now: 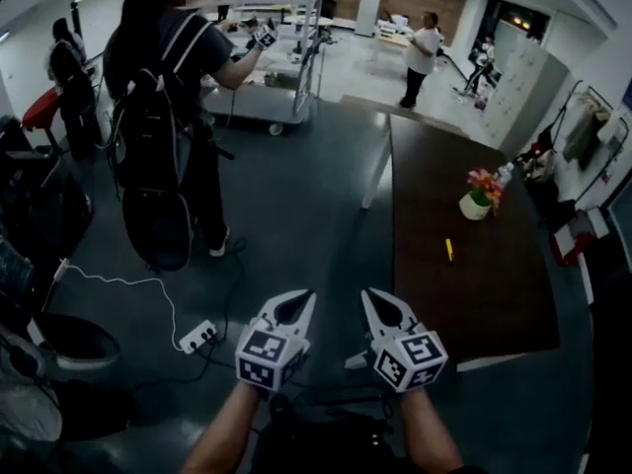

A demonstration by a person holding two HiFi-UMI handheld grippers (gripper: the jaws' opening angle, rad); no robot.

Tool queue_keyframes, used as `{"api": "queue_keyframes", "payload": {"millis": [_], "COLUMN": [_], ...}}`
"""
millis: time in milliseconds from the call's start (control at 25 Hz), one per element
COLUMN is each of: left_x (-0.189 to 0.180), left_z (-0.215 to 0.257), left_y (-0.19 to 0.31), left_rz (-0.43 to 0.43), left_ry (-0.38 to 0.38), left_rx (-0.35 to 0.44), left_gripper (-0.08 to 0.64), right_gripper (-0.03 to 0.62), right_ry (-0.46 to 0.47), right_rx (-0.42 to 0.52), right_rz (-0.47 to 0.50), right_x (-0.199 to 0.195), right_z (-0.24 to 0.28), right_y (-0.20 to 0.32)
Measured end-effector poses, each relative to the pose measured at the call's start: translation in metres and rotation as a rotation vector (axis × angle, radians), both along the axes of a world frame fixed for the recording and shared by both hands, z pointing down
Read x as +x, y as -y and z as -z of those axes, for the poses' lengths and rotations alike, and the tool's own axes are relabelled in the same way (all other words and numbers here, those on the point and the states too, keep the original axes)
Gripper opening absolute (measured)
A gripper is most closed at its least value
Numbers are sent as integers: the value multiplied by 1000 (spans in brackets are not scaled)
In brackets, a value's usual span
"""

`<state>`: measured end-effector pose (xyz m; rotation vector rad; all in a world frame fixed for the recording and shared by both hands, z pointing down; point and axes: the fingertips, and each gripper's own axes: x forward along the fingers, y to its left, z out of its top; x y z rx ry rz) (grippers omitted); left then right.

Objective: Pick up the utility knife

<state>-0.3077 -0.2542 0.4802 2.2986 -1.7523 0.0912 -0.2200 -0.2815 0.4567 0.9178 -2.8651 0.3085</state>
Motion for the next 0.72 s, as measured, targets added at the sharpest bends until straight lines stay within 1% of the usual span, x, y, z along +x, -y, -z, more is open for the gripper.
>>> {"api": "queue_keyframes", "payload": {"millis": [160,280,480,640,720], "left_x": [23,46,82,115,135], "left_z": [2,-1,-7,-17,-22], "left_y": [30,64,112,146,165], "left_rz": [-170,-256,-338,-365,-375], "left_ry": [-15,-24,-16,12,23], "left_rx": [-4,-15,-45,-75,-92], "left_gripper": [6,6,6,6,6], "right_gripper": [11,11,12,12,37], "right_ry": [-53,-86,-112,-146,-168], "right_rx": [-17,-26,-59,-98,-122], "right_rz": [-199,-310,-444,-500,-520], "right_x": [35,67,123,168,193], "right_z": [-3,-9,-22,-46,-61], "right_y": [20,50,99,144,172]}}
